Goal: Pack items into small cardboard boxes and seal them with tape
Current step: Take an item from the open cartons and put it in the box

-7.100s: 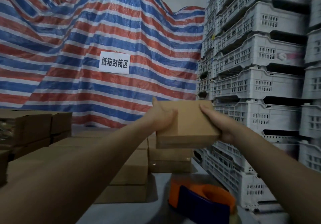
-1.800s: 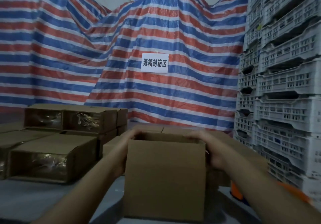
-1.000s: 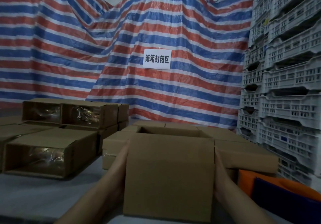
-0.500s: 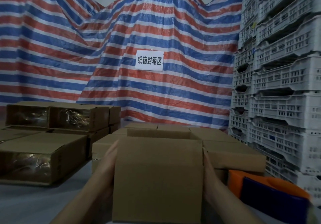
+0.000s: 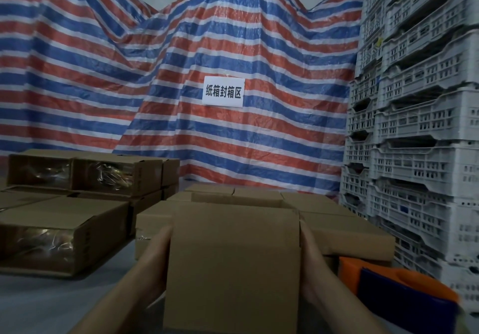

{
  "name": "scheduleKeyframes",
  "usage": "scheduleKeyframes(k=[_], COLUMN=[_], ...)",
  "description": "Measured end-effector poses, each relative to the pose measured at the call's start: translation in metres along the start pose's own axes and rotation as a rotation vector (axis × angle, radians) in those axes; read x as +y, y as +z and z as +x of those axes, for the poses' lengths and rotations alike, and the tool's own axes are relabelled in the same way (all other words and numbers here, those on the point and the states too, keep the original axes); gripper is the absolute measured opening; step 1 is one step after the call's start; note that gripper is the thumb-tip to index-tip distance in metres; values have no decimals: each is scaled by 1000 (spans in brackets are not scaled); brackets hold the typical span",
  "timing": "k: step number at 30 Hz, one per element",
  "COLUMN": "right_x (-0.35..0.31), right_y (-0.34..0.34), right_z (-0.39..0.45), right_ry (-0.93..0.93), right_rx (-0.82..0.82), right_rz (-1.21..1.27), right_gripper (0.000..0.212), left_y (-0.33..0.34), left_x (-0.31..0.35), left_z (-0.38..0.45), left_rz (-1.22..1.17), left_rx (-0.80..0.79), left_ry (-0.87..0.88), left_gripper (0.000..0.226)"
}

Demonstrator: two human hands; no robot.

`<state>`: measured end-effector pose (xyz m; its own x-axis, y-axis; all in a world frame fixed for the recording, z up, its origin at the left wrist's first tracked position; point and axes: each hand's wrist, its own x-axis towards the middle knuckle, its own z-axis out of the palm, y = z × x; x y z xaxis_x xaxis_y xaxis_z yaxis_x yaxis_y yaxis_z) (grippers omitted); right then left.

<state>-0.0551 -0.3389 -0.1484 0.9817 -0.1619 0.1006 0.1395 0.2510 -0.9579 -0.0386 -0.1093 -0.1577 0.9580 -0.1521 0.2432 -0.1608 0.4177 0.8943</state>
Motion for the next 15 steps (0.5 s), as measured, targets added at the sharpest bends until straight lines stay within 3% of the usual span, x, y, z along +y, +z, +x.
scheduleKeyframes(k=[3, 6, 9, 12, 15], right_x=[4, 7, 0, -7, -6], right_y=[-4, -3, 1, 2, 1], right_z=[3, -1, -7, -10, -8], right_ry=[24, -24, -9, -19, -9], right_rx=[-58, -69, -113, -96, -81], right_rz=[13, -33, -76, -133, -147], right_gripper=[60, 33, 44, 31, 36], left_y=[-10, -14, -15, -15, -10], left_x=[4, 5, 3, 1, 1], left_z=[3, 4, 5, 5, 0], left_rz=[5, 15, 13, -3, 32], left_rx=[-79, -58, -24, -53, -56], left_ry=[29, -24, -52, -3, 34], left_gripper=[43, 41, 44, 40, 37])
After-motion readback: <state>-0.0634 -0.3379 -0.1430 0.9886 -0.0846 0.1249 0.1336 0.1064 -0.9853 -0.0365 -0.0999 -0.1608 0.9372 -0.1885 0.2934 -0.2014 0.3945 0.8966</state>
